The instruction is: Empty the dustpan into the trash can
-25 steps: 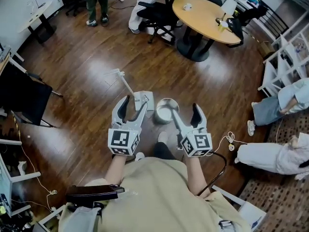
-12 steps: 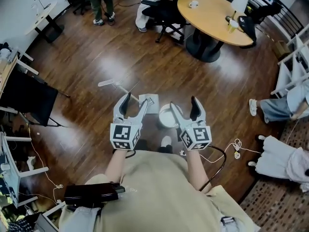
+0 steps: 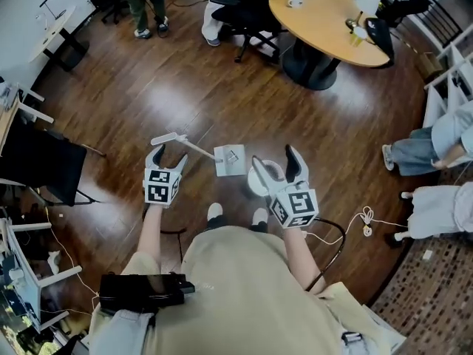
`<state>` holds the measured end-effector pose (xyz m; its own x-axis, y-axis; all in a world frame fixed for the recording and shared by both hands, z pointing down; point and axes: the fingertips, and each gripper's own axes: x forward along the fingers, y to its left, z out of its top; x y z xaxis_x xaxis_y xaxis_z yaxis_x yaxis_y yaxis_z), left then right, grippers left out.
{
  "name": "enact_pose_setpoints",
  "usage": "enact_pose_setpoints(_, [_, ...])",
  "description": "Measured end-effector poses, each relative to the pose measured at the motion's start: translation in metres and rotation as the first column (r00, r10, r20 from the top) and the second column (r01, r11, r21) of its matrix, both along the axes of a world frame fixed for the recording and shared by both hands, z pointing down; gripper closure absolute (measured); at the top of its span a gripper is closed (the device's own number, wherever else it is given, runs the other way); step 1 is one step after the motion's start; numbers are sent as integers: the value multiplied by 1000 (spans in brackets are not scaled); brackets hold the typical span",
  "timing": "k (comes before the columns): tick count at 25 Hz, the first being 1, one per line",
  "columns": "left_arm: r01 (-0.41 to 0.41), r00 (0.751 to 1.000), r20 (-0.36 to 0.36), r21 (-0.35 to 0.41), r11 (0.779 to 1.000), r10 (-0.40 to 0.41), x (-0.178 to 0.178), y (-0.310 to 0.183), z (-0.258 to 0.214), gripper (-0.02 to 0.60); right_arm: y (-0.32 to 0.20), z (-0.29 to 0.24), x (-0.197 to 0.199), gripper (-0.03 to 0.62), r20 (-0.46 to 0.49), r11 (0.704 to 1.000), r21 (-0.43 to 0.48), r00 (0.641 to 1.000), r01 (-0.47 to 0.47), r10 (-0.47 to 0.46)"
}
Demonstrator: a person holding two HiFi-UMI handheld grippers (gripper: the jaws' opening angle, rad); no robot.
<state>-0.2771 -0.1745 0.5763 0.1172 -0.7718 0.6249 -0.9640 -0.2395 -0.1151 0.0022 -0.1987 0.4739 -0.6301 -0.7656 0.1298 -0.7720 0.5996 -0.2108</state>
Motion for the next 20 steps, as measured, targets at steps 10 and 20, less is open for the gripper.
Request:
enact_pose_setpoints(10, [-339, 852, 277, -356, 871, 444, -81, -47, 118, 290, 1, 24, -22, 186, -69, 996, -72, 997, -50, 45])
enact_pose_setpoints(20, [-448, 738, 237, -528, 721, 632, -105, -76, 195, 299, 17, 47, -28, 186, -133, 984, -150, 988, -101, 82])
